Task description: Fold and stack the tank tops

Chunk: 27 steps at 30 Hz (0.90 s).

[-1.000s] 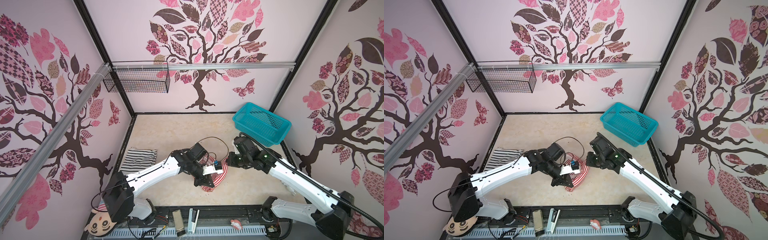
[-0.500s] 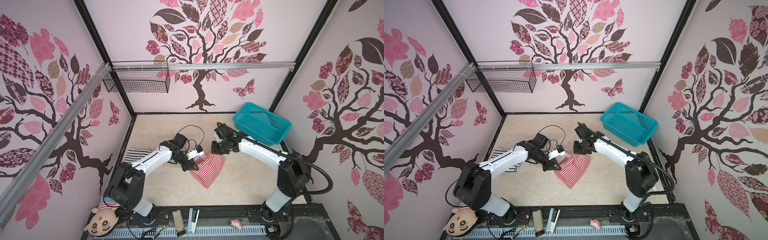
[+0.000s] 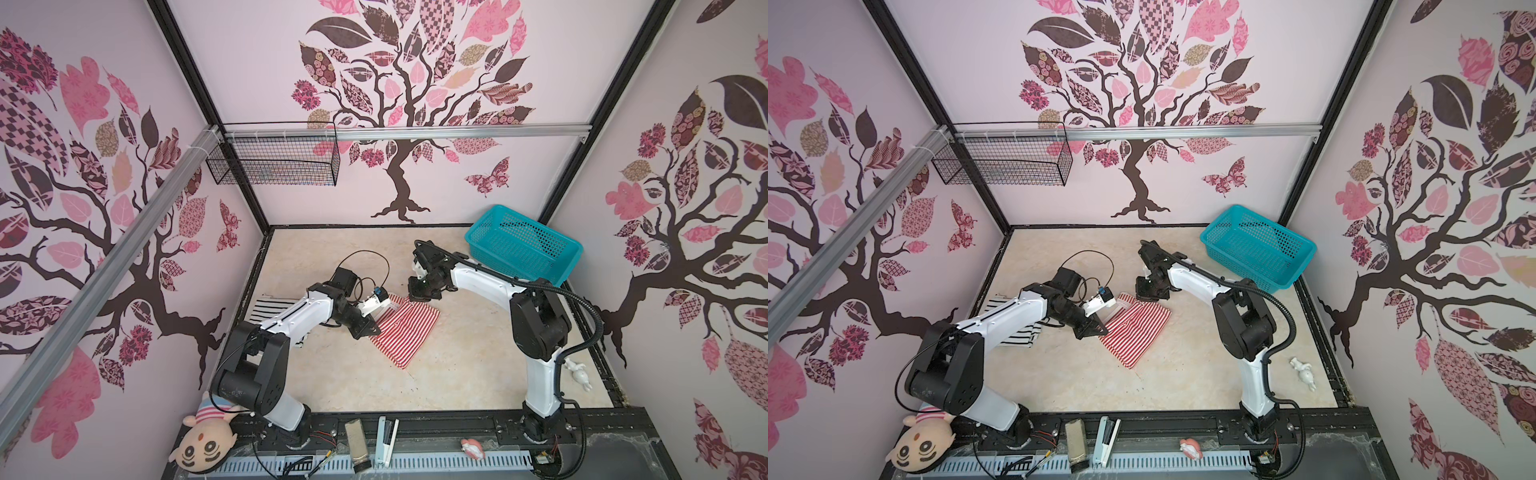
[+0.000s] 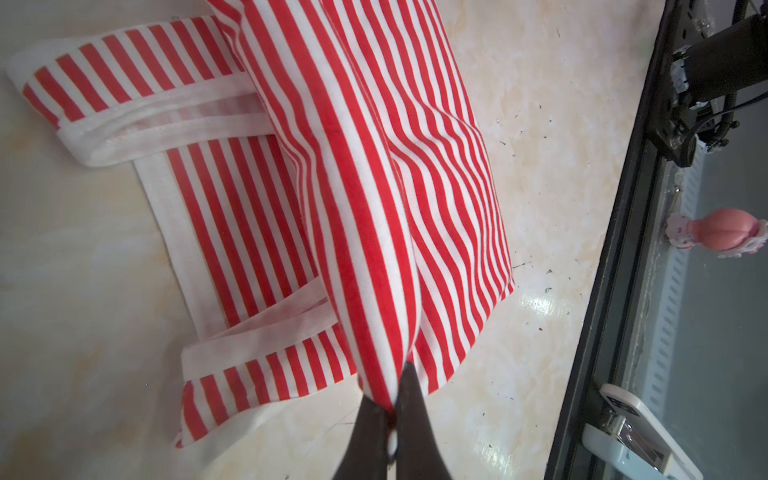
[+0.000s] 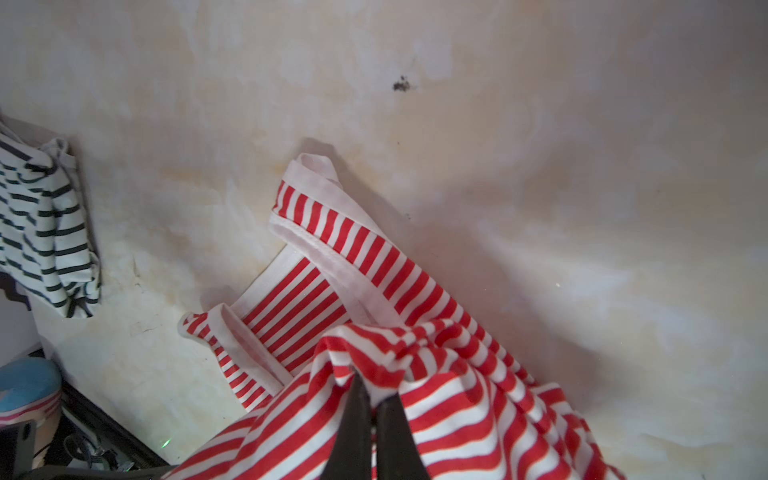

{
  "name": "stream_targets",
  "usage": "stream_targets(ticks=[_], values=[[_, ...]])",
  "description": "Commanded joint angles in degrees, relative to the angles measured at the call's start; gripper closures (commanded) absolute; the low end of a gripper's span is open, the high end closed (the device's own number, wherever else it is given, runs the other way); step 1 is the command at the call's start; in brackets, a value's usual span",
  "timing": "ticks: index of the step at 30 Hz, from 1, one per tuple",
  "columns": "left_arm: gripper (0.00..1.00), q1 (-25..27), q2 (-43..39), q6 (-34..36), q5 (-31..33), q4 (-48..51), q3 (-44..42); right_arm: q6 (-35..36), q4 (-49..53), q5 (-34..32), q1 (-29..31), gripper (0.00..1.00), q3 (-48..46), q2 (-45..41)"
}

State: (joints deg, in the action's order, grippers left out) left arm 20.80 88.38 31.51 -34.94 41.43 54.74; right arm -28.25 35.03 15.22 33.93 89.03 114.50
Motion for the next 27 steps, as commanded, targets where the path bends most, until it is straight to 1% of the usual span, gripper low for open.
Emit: stream_targets(ticks=[1,4,5,7,9,11,12,14,16,20,24,27], values=[[1.00,-0.14,-2.66,-1.61,4.70,-3.34,-2.25,-0.46,-2.83,4.80,-0.18,0.96,2.06,1.44],[1.00,-0.34,-2.90,-3.67,8.55,-5.64,-3.03,-1.58,-6.88,7.68,-0.18,0.90,1.41,1.48],[1.00,-0.49,-2.99,-4.18,9.34,-5.92,-3.10,-1.77,-8.17,8.61,-0.18,0.86,1.45,1.65],[1.00,-0.76,-3.65,-4.92,10.58,-6.53,-3.41,-2.13,-10.42,10.40,-0.18,0.70,1.62,1.63],[1.00,-0.85,-5.04,-6.33,13.27,-8.35,-4.34,-2.57,-13.10,11.40,-0.18,0.55,1.04,0.82],[1.00,-0.93,-6.46,-7.20,15.44,-9.70,-5.38,-3.09,-15.15,11.78,-0.17,0.49,-0.41,-0.62],[1.00,-0.93,-7.12,-7.30,16.14,-10.16,-5.75,-3.58,-16.25,11.86,-0.18,0.48,-1.69,-1.61],[1.00,-1.02,-8.10,-8.06,17.60,-11.09,-6.31,-4.78,-18.16,11.55,-0.01,0.47,-4.63,-4.23],[1.00,-1.01,-8.53,-8.77,19.33,-12.15,-6.84,-5.50,-18.84,10.77,0.47,0.49,-7.11,-6.70],[1.00,-1.00,-7.92,-10.87,24.79,-14.42,-7.26,-6.41,-17.71,7.22,2.59,0.61,-11.54,-10.92],[1.00,-1.02,-7.59,-11.66,28.01,-16.12,-8.03,-7.93,-18.61,4.56,5.34,0.74,-16.40,-14.08],[1.00,-1.10,-7.56,-12.51,30.60,-17.79,-8.72,-9.16,-20.14,3.50,6.88,0.81,-18.58,-14.77]])
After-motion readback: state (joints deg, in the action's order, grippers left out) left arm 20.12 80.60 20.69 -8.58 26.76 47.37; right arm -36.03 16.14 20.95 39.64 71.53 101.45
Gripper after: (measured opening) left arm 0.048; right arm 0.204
